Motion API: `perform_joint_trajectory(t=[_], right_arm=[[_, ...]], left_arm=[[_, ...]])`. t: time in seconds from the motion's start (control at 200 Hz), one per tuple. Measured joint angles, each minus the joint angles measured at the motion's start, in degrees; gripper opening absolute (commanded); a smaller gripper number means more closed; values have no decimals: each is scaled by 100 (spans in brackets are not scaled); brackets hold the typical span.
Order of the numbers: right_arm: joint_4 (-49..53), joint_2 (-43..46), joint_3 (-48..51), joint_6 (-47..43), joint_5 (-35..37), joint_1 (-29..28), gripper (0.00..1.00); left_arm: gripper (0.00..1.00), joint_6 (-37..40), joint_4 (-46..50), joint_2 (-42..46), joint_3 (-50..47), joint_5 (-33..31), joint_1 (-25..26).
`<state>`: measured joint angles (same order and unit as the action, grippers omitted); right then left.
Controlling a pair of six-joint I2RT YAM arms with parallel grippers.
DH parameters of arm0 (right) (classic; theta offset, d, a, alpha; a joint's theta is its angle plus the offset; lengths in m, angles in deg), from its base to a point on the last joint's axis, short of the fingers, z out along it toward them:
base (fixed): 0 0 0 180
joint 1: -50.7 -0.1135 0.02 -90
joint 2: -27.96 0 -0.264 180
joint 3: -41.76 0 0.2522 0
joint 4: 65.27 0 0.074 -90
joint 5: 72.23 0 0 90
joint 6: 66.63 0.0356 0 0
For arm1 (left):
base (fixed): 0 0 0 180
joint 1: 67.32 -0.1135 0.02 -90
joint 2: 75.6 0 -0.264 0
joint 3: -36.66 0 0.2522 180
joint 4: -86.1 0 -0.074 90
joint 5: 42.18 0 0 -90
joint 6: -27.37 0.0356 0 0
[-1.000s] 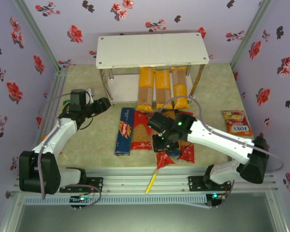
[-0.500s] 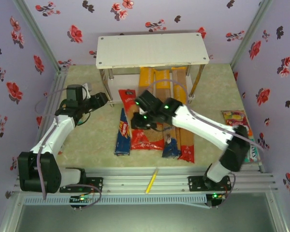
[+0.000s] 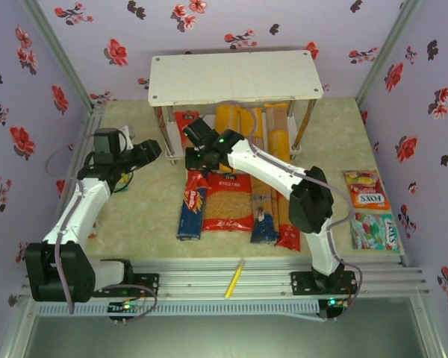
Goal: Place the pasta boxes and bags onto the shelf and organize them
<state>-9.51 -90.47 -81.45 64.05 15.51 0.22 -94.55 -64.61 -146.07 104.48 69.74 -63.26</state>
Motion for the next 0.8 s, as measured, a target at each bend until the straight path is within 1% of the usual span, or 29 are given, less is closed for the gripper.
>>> perform_joint_trajectory(t=[0.09,0.24,0.605,0.8], right_arm=[[-17,-227,-46,33,81,96,0],[17,-695,-498,35,236,203,0],[-232,-1237,-1429,22,546,385,0],[-531,-1515,-1502,22,691,400,0]], left_arm=[[62,63,0,66,0,22,-46],[62,105,0,136,-81,48,-59],[62,127,59,216,-184,90,-74],[62,129,92,221,-184,127,-74]])
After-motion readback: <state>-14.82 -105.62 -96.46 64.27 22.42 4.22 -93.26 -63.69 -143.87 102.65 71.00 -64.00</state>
